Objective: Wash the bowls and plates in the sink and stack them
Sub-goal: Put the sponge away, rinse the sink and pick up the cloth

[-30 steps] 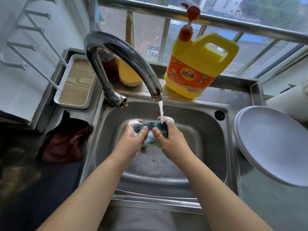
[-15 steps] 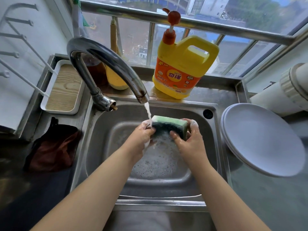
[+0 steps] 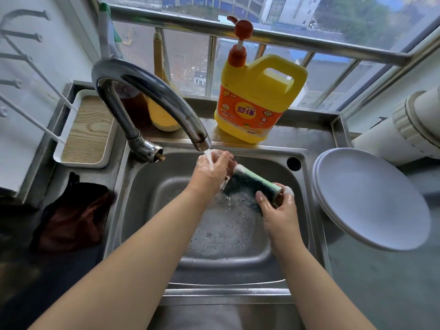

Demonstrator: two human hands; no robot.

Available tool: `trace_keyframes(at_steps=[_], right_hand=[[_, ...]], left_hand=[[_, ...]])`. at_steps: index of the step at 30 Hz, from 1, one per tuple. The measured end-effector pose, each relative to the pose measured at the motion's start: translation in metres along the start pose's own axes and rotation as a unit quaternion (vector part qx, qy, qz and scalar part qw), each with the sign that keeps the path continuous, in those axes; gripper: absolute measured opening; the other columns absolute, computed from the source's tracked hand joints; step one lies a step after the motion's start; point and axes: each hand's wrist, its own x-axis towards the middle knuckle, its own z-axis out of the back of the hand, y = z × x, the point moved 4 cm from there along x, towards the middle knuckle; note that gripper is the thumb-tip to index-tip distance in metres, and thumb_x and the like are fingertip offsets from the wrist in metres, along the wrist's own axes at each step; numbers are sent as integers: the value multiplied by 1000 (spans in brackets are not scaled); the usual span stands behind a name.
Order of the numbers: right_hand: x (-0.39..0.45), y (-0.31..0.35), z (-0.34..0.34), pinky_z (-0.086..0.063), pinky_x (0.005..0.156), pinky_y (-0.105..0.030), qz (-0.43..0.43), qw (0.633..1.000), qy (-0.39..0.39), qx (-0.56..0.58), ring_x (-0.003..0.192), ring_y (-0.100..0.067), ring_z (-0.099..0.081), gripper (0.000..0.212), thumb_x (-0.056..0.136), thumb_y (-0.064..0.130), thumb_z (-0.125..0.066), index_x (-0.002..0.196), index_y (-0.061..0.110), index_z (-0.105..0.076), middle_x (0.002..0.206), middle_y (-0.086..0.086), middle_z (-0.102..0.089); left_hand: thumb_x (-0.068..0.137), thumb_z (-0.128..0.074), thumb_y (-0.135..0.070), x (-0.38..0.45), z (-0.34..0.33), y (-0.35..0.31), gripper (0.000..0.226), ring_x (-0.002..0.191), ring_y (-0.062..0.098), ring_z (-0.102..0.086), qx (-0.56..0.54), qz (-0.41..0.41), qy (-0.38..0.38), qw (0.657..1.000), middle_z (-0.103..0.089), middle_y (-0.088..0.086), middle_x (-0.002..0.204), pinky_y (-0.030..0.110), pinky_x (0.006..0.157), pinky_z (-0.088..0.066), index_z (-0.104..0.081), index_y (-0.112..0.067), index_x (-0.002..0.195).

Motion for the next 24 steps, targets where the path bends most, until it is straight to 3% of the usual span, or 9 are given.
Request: trace_keyframes(at_steps=[3, 5, 8, 10, 13, 17, 19, 21, 24], right_hand=[[0, -3, -8, -52, 90, -35, -22, 999, 5, 32, 101, -19, -62, 26, 88, 20, -66, 109, 23, -51, 105, -5, -62], [-1, -3, -16, -53, 87, -32, -32, 998, 25, 51, 98, -17, -62, 24, 88, 18, -65, 108, 24, -52, 105, -5, -62], [-3, 1, -29, -52, 89, -32, -34, 995, 70, 59, 97, -13, -63, 24, 88, 14, -65, 107, 24, -54, 103, -2, -64], [-3, -1, -37, -51, 92, -32, -42, 993, 101, 47, 101, -14, -63, 27, 87, 14, -67, 110, 23, -55, 106, -2, -65], [-4, -6, -51, -51, 93, -31, -50, 989, 140, 15, 103, -12, -64, 32, 86, 17, -69, 115, 22, -56, 109, 0, -67], [-7, -12, -73, -50, 89, -26, -50, 981, 156, -108, 104, -8, -61, 32, 90, 21, -64, 120, 27, -55, 111, 7, -64], [-9, -15, -81, -47, 86, -25, -48, 968, 163, -183, 105, -9, -58, 38, 91, 25, -62, 127, 25, -50, 114, 7, -61], [-12, -17, -89, -47, 81, -25, -50, 958, 182, -218, 102, -10, -57, 42, 91, 29, -61, 130, 24, -47, 114, 6, -60], [-22, -22, -100, -54, 83, -34, -157, 958, 204, -125, 99, -17, -62, 39, 94, 40, -53, 127, 21, -47, 119, -1, -60]], left_hand=[[94, -54, -11, -1, 10, -1, 18, 70, 19, -61, -40, 9, -21, 999, -66, 3, 68, 31, 68, -50, -61, -11, 77], [96, -50, -13, -4, 22, 4, 20, 64, 14, -56, 16, 12, -17, 1000, -60, 2, 68, 25, 58, -45, -61, -6, 80], [93, -57, -29, -13, 46, 21, 11, 79, 9, -61, 117, 13, 29, 993, -64, -5, 84, 26, 74, -51, -64, -21, 89], [83, -67, -45, -24, 61, 35, 28, 98, 13, -65, 112, 39, 89, 989, -69, -6, 102, 33, 89, -52, -64, -27, 104], [73, -76, -37, -36, 83, 48, 49, 88, 18, -67, 104, 51, 134, 984, -71, 3, 97, 34, 78, -53, -62, -14, 114], [79, -75, -6, -48, 108, 44, 21, 80, 18, -68, 114, 12, 38, 993, -70, 4, 85, 26, 73, -56, -66, -11, 97], [75, -76, -1, -55, 117, 39, 26, 75, 9, -63, 202, -29, -26, 979, -65, -5, 79, 11, 62, -49, -62, -21, 84], [70, -79, -4, -60, 125, 41, 33, 81, 9, -61, 259, -60, -55, 962, -62, -6, 84, 9, 63, -43, -59, -29, 82], [72, -79, -10, -70, 131, 39, 26, 85, 5, -56, 299, -128, -71, 943, -56, -6, 92, 5, 68, -37, -63, -27, 84]])
